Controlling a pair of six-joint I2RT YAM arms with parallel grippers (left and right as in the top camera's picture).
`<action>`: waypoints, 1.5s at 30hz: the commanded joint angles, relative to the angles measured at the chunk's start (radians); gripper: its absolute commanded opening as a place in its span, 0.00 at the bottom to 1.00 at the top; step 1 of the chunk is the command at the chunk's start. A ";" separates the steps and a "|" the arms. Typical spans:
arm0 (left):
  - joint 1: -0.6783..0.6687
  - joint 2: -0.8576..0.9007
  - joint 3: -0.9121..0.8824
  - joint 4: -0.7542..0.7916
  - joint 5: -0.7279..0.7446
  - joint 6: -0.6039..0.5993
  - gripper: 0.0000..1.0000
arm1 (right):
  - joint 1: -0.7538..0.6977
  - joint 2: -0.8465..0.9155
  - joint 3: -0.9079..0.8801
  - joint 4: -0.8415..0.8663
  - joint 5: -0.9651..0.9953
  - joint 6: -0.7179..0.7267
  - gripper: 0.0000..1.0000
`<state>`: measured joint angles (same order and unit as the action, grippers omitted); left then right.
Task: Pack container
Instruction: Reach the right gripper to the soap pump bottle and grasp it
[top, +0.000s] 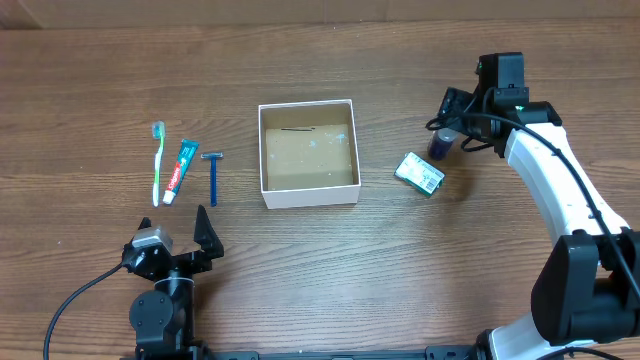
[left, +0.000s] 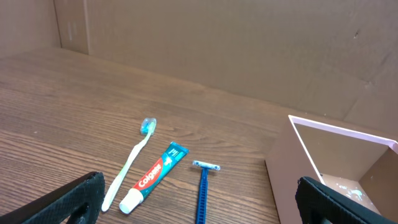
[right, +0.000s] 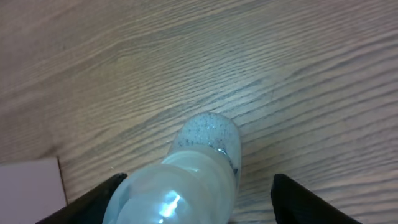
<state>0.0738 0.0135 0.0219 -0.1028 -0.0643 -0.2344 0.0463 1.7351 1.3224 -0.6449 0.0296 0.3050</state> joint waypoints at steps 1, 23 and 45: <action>0.006 -0.009 -0.003 0.004 -0.013 -0.009 1.00 | -0.002 -0.005 0.024 0.005 0.007 -0.029 0.70; 0.006 -0.009 -0.003 0.003 -0.013 -0.009 1.00 | -0.001 -0.013 0.113 -0.060 0.042 -0.131 0.47; 0.006 -0.009 -0.003 0.004 -0.013 -0.009 1.00 | -0.001 0.040 0.107 -0.029 0.048 -0.147 0.76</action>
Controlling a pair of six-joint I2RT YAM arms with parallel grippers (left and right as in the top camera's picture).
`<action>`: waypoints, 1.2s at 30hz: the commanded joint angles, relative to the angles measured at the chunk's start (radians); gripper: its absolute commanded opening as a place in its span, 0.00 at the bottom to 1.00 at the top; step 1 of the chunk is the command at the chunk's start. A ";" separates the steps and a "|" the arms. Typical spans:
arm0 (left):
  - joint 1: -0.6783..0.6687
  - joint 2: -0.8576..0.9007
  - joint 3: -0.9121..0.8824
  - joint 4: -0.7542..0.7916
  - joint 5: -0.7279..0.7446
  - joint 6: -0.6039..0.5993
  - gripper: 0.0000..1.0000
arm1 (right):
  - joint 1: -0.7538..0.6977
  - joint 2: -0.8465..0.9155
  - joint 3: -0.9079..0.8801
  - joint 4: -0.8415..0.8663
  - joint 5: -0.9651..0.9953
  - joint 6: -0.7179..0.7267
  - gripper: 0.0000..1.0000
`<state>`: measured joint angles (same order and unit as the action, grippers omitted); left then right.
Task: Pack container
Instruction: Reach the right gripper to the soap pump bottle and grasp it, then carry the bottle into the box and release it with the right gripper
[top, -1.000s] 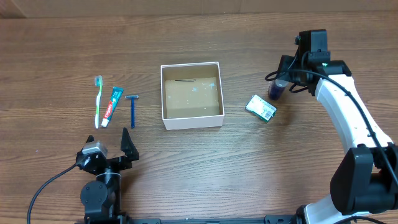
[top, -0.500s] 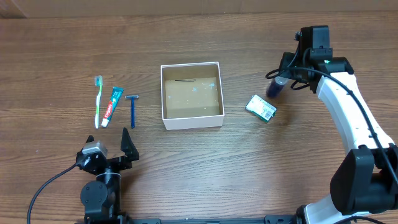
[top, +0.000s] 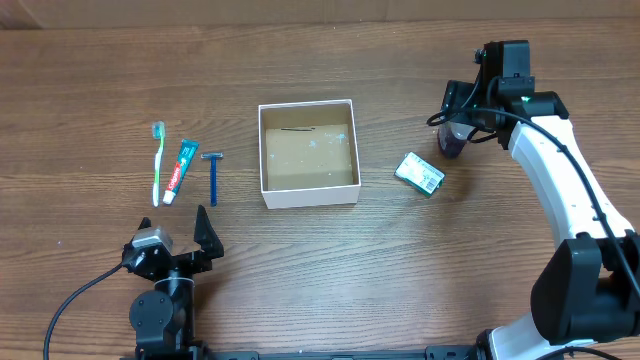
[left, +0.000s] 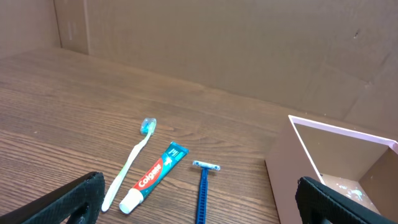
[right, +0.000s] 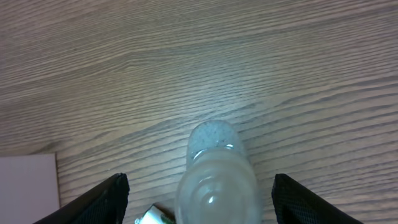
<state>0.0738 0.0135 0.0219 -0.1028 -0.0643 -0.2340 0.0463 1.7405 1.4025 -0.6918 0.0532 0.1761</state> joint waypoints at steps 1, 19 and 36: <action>0.006 -0.009 -0.003 0.003 -0.013 -0.010 1.00 | -0.001 0.044 0.027 0.025 0.025 -0.021 0.75; 0.006 -0.009 -0.003 0.003 -0.013 -0.010 1.00 | -0.001 0.053 0.054 0.015 0.051 -0.054 0.24; 0.006 -0.009 -0.003 0.003 -0.013 -0.010 1.00 | 0.123 -0.152 0.237 -0.148 -0.112 0.024 0.16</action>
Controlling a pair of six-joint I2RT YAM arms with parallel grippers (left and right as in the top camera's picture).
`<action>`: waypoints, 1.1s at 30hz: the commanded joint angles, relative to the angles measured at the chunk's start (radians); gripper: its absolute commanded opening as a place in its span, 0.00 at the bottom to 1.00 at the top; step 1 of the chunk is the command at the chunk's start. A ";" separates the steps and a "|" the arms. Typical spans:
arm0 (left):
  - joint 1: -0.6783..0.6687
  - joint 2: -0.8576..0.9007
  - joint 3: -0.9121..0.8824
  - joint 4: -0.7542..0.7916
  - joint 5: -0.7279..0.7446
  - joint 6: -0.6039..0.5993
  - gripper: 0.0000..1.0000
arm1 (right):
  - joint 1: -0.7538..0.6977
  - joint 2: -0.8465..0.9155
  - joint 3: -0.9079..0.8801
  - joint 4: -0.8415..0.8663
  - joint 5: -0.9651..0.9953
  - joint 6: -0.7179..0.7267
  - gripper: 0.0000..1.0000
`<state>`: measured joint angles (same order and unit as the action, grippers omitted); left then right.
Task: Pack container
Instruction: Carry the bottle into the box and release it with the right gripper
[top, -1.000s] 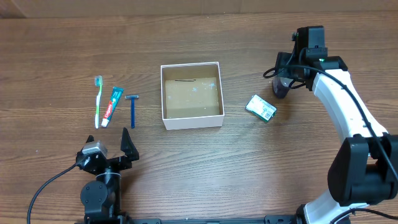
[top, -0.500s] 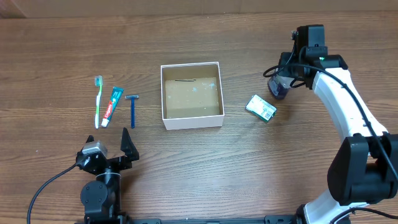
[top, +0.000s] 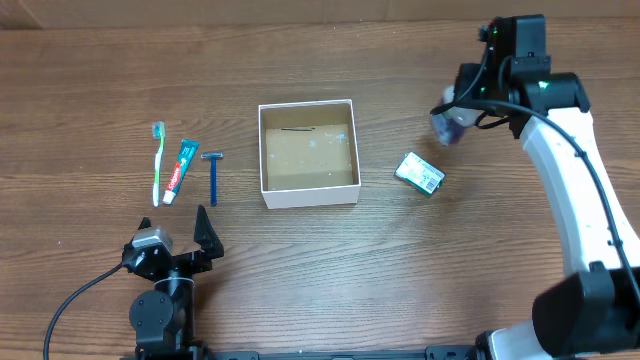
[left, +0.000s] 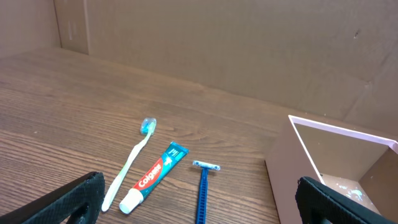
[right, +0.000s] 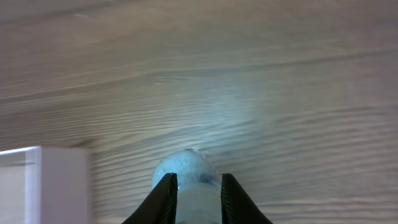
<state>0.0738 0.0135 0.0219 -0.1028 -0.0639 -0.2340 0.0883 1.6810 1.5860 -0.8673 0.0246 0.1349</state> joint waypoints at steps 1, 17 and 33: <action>0.006 -0.009 -0.003 0.003 -0.013 -0.010 1.00 | 0.105 -0.103 0.054 0.035 -0.084 0.084 0.16; 0.006 -0.009 -0.003 0.003 -0.013 -0.010 1.00 | 0.570 -0.030 0.054 0.254 0.233 0.403 0.17; 0.006 -0.009 -0.003 0.004 -0.013 -0.010 1.00 | 0.616 0.219 0.055 0.330 0.289 0.533 0.18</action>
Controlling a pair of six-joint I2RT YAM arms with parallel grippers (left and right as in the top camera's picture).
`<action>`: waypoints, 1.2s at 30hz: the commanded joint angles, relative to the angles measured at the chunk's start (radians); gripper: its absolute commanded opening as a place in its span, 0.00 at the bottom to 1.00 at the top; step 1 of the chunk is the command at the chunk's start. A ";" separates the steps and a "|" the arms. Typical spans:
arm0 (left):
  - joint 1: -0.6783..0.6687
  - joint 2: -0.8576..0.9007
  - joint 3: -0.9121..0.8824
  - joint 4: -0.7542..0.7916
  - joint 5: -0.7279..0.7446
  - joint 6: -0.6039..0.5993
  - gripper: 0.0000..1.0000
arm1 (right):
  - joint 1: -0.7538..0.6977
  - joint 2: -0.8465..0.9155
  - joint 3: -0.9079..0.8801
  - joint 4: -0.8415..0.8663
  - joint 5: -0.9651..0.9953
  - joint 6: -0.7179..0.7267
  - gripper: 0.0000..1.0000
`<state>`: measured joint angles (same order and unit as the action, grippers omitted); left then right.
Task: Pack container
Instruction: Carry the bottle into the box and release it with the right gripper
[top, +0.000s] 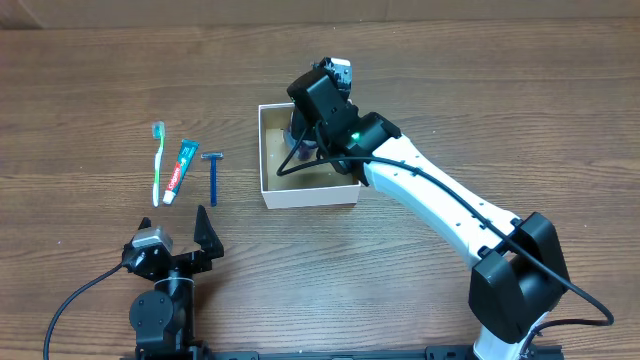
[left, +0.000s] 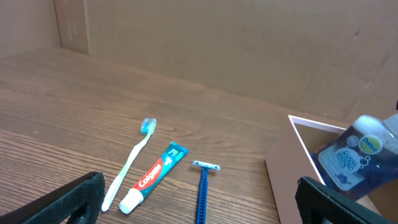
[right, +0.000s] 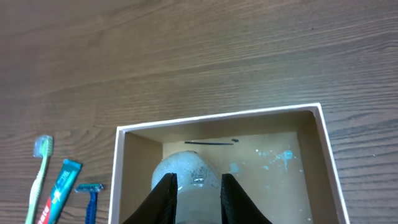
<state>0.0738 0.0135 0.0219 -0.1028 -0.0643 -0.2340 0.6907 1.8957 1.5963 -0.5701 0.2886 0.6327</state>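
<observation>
The white open box (top: 310, 192) sits mid-table. My right gripper (right: 195, 194) is shut on a small blue bottle (right: 189, 171) with a frosted end, held over the box's left half (right: 140, 180). The left wrist view shows the bottle (left: 351, 160) at the box's rim (left: 298, 134). Overhead, the right gripper (top: 304, 135) reaches over the box's far side. To the left of the box lie a toothbrush (top: 157, 162), a toothpaste tube (top: 180, 171) and a blue razor (top: 212, 176). My left gripper (top: 190, 250) rests open near the front edge, holding nothing.
The right arm (top: 440, 205) stretches diagonally from the front right across the table to the box and hides the table to the right of the box. Box floor (right: 267, 168) is bare with pale blue stains. A cardboard wall (left: 217, 43) stands behind the table.
My right gripper, still shut on the bottle, has moved from above the table's far right to over the box. The green packet is now hidden by the arm. The left arm is unchanged.
First my right gripper stood open around the bottle at the far right, beside the green packet. Later it was still open, more squarely over the bottle. Then it was shut on the bottle, raised off the table. Now the bottle hangs over the box.
</observation>
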 joint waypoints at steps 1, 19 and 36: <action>0.006 -0.009 -0.003 0.003 -0.013 -0.010 1.00 | 0.017 0.017 0.044 0.043 0.025 0.035 0.18; 0.006 -0.009 -0.003 0.003 -0.013 -0.010 1.00 | 0.029 0.099 0.044 0.155 -0.036 0.060 0.27; 0.006 -0.009 -0.003 0.004 -0.013 -0.010 1.00 | 0.029 0.074 0.122 0.095 -0.134 -0.079 0.60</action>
<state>0.0738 0.0135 0.0219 -0.1028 -0.0639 -0.2340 0.7143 2.0014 1.6257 -0.4400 0.1802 0.6392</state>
